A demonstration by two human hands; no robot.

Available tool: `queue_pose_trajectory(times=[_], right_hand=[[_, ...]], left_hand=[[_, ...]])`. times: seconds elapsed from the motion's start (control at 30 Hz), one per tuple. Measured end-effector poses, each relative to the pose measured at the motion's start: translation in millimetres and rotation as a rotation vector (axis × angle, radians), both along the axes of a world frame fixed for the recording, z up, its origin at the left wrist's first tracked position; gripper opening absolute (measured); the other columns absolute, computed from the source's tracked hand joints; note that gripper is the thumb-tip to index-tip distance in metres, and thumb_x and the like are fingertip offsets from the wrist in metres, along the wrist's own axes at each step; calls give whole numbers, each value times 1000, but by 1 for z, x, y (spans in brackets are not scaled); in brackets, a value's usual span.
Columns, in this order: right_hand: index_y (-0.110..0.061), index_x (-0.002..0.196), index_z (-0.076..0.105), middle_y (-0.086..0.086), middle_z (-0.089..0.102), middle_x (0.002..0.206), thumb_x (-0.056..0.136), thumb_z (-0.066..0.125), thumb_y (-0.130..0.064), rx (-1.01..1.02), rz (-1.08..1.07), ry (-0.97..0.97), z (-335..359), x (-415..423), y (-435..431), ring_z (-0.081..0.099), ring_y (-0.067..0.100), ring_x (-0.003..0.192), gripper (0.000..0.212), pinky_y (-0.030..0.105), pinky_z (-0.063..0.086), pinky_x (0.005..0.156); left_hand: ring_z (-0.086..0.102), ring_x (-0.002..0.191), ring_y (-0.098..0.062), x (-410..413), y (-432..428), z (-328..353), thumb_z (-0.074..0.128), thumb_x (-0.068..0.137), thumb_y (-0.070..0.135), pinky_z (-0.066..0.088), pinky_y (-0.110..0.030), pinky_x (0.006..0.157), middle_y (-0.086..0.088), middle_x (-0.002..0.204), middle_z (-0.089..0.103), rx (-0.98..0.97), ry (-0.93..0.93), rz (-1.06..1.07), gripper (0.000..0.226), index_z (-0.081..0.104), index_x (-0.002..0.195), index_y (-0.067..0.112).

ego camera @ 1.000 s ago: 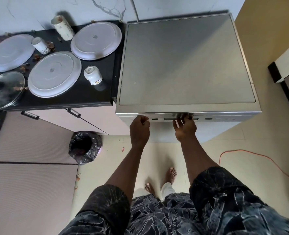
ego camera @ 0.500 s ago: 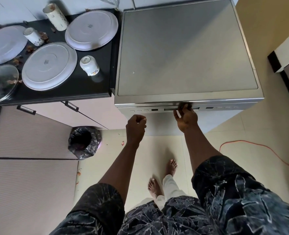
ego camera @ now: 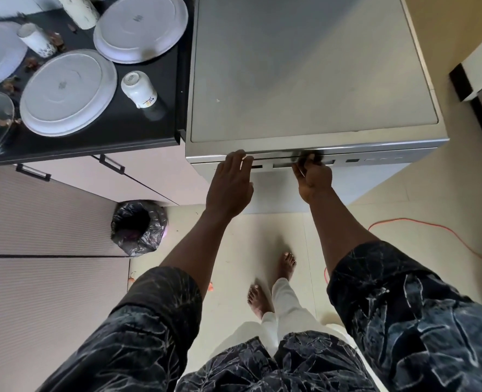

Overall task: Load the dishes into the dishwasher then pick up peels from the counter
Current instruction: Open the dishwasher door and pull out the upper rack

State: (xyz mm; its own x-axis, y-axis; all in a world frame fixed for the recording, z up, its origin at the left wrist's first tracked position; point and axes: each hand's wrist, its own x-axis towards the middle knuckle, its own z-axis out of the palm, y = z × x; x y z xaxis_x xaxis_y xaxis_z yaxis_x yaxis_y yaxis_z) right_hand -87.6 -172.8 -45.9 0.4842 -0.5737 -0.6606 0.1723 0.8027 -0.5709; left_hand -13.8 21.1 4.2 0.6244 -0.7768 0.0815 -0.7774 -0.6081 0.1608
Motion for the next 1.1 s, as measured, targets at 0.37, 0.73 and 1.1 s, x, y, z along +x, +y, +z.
queue_pose_trajectory(times=[0.37, 0.73, 1.1], right_hand=[[-11, 81, 58, -2, 60, 66, 95, 70, -20, -48, -37, 186, 11, -2, 12, 53, 12, 69, 21, 27, 56, 74], [-7, 105, 69, 9, 72, 89, 76, 75, -68, -467, 478, 751, 9, -107, 44, 72, 25, 65, 68, 42, 63, 69], [-20, 145, 42, 14, 33, 158, 74, 85, -32, -1793, 1048, 1107, 18, -135, 12, 33, 36, 143, 84, 54, 33, 111]], left_hand=[[34, 141, -40, -13, 5, -9, 65, 76, 16, 28, -46, 118, -22, 153, 37, 130, -11, 9, 84, 34, 152, -1], [38, 143, -37, -48, 19, -51, 70, 89, 36, 32, -52, 117, -18, 156, 40, 189, 36, -100, 75, 41, 149, 2], [11, 156, -29, -55, 22, -48, 61, 96, 37, 17, -48, 123, -11, 169, 11, 266, 130, -70, 84, 15, 160, 8]])
